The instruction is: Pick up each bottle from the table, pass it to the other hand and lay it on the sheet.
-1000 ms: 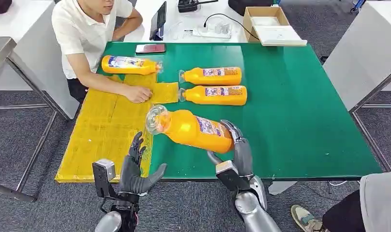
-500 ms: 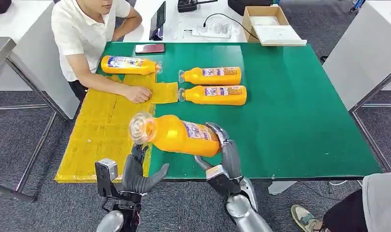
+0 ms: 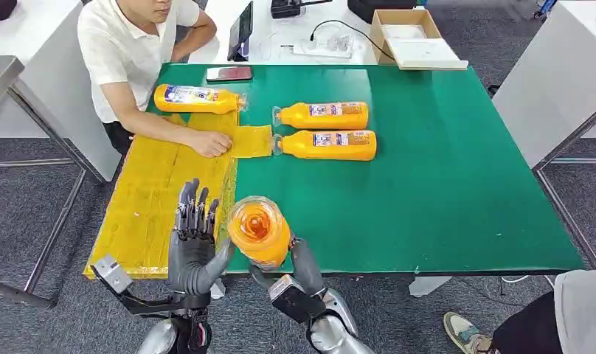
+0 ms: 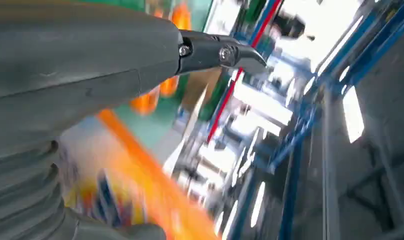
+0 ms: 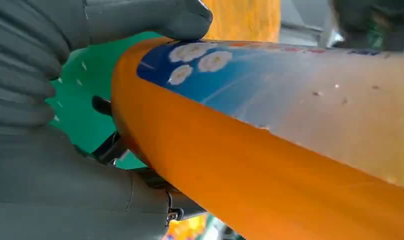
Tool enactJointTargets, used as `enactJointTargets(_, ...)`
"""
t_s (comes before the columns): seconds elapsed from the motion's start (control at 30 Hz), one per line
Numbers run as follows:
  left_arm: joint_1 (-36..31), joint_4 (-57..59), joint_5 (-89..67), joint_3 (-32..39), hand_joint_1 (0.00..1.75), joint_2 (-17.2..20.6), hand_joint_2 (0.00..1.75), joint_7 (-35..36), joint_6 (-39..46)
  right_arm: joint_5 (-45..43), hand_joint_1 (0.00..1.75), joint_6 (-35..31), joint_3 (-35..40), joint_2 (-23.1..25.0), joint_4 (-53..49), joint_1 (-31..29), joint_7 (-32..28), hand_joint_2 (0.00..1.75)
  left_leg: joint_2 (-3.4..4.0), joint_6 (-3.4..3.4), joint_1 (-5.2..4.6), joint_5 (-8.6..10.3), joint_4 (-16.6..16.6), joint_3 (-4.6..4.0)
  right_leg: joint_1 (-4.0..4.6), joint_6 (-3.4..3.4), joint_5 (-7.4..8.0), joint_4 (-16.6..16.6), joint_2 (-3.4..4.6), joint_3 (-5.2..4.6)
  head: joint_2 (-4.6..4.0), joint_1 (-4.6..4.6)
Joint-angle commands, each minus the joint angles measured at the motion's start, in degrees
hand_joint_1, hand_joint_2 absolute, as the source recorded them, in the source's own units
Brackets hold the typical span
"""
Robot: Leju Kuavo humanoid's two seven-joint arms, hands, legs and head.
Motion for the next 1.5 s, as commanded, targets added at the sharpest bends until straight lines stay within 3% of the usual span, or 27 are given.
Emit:
enactJointTargets(0.03, -2.3, 6.3, 0.5, -3.6, 0.00, 1.8, 1.75, 1.0, -1.9, -2.7, 1.75, 2.2, -0.7, 0.5, 9.4, -4.0, -0.2, 1.75, 0.05, -0.08, 0.02, -0.02, -0.1, 0.28, 0.04, -0.10, -0.03, -0.1, -0.05, 0.27, 0.00, 0.02)
enactJointTargets(0.2, -2.8, 7.8, 1.0, -4.4, 0.00, 2.5, 1.75, 1.9, -3.3, -3.1, 1.75, 1.9, -1.9, 0.6, 10.4, -4.2, -0.2, 1.75, 0.02, -0.05, 0.01, 0.01, -0.1, 0.19, 0.02, -0.06, -0.01, -0.1, -0.04, 0.17, 0.00, 0.02)
enactJointTargets(0.5, -3.6, 11.7, -12.4, -7.2, 0.00, 3.2, 1.75, -1.5, 7.7, -7.5, 1.75, 4.2, -3.6, 0.6, 4.1, -2.0, 0.9, 1.75, 0.00, -0.05, -0.01, 0.00, -0.1, 0.22, 0.00, -0.07, -0.04, -0.1, -0.10, 0.19, 0.00, 0.02)
enactJointTargets(0.7, -3.3, 11.3, -14.2, -8.0, 0.00, 3.4, 1.75, -1.5, 9.2, -7.2, 1.75, 3.3, -3.5, -0.4, 2.6, -2.1, 4.2, 1.75, -0.01, -0.04, -0.01, 0.01, -0.1, 0.10, 0.01, -0.05, -0.02, 0.0, -0.09, 0.08, 0.00, 0.02)
enactJointTargets(0.93, -3.3, 11.2, -14.3, -8.1, 0.00, 3.3, 1.75, -1.4, 9.3, -7.2, 1.75, 3.4, -3.5, -0.5, 2.8, -2.2, 4.2, 1.75, 0.03, -0.06, 0.00, -0.01, -0.1, 0.17, 0.02, -0.07, -0.04, -0.1, -0.08, 0.14, 0.00, 0.02)
enactJointTargets(1.3, -4.0, 11.8, -15.9, -8.2, 0.00, 2.8, 1.75, 2.0, 11.6, 9.9, 1.75, -7.1, 5.6, -1.6, 7.1, -5.3, 10.6, 1.75, 0.13, -0.09, 0.04, -0.06, -0.1, 0.30, 0.06, -0.12, -0.05, -0.1, -0.01, 0.27, 0.00, 0.02)
enactJointTargets(1.5, -4.1, 11.9, -15.9, -8.2, 0.00, 2.8, 1.75, 2.0, 11.6, 10.1, 1.75, -7.3, 5.8, -1.4, 7.1, -5.3, 10.7, 1.75, 0.08, -0.07, 0.01, -0.02, -0.1, 0.19, 0.03, -0.08, -0.02, -0.1, -0.01, 0.15, 0.00, 0.02)
